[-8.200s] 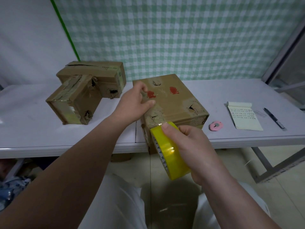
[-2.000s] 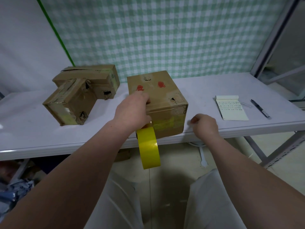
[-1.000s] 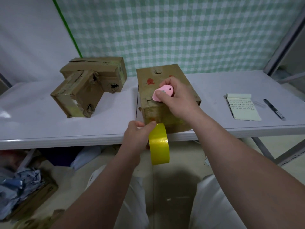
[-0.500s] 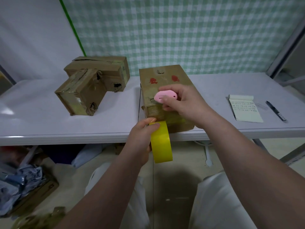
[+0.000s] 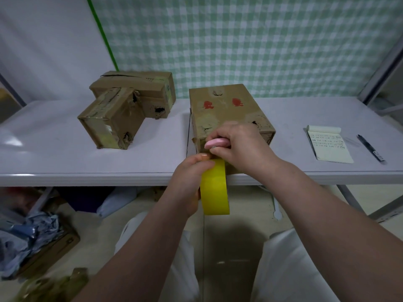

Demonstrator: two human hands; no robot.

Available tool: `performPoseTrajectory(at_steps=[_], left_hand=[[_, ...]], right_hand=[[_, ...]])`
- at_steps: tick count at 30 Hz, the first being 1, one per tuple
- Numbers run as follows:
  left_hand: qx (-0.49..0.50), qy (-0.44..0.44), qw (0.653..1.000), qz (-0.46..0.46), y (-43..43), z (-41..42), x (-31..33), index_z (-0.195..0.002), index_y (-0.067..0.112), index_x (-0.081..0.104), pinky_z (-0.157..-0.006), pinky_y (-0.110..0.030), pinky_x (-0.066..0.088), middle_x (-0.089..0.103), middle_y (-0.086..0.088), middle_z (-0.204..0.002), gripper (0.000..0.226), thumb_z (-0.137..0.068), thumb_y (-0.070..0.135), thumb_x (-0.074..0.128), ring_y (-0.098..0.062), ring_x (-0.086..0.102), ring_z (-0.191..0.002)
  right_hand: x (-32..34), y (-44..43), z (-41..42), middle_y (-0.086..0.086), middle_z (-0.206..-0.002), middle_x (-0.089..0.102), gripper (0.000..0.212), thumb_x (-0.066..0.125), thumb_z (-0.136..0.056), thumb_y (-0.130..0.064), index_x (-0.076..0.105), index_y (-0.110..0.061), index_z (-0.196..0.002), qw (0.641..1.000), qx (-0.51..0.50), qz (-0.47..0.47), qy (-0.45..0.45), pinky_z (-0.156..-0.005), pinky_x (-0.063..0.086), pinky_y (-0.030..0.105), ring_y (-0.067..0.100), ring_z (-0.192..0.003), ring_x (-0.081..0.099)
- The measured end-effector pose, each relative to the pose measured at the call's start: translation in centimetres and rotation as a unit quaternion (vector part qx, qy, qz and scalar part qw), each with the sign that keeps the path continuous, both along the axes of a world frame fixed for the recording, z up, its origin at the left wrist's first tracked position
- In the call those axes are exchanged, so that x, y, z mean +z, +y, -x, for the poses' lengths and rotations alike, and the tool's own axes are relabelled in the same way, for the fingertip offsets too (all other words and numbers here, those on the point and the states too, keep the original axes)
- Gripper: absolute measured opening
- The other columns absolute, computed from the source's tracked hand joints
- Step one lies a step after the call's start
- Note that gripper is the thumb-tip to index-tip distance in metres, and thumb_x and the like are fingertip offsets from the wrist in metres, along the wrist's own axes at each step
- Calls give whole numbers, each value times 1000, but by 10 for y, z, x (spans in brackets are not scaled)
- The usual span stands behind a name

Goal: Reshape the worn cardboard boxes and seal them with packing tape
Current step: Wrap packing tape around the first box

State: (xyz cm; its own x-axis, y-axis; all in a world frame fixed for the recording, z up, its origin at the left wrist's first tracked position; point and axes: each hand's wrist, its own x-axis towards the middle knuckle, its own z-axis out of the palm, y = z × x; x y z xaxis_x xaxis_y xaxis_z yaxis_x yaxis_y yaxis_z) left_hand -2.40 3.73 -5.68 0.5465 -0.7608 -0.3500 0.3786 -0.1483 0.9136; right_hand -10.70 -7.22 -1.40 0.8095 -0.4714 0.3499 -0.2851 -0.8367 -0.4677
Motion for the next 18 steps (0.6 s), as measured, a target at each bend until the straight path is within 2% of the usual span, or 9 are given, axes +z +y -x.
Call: performPoseTrajectory(at_steps=[2, 6, 12, 16, 18], left_hand=[[-1, 1, 1000, 5, 0, 0, 1, -111, 14, 64, -93, -55, 49, 66, -17, -111, 22, -90, 13, 58, -35, 63, -105], [-8, -5, 1000, 8, 0, 0, 0, -108, 15, 65, -94, -57, 48, 66, -18, -111, 21, -88, 14, 59, -35, 63, -104], [-12, -6, 1000, 16, -1, 1, 1, -94, 15, 67, -94, -57, 46, 68, -14, -95, 14, -89, 10, 56, -30, 63, -90], [-8, 1, 1000, 17, 0, 0, 1, -92, 16, 66, -80, -46, 54, 69, -7, -82, 13, -90, 9, 55, -24, 65, -78], [-7, 9, 1000, 18, 1, 0, 3, -98, 14, 65, -78, -44, 54, 69, -7, -83, 14, -90, 8, 55, -23, 66, -77]], right_hand=[[-1, 0, -2, -3, -94, 67, 13, 72, -82, -20, 74, -19, -95, 1000, 8, 18, 4, -75, 46, 26, 11, -85, 58], [-4, 0, -4, -3, -95, 68, 12, 70, -83, -20, 74, -18, -94, 999, 0, 45, 1, -73, 43, 24, 11, -84, 58], [-5, -2, -7, -5, -94, 66, 12, 70, -83, -25, 74, -21, -94, 998, -8, 58, 18, -70, 37, 21, 8, -81, 53], [-3, -1, -9, -3, -93, 65, 12, 69, -84, -26, 73, -20, -94, 997, -15, 74, 33, -71, 43, 26, 13, -84, 57], [-3, -2, -8, -3, -93, 64, 12, 69, -84, -26, 72, -19, -93, 996, -16, 81, 38, -69, 40, 25, 12, -83, 56]])
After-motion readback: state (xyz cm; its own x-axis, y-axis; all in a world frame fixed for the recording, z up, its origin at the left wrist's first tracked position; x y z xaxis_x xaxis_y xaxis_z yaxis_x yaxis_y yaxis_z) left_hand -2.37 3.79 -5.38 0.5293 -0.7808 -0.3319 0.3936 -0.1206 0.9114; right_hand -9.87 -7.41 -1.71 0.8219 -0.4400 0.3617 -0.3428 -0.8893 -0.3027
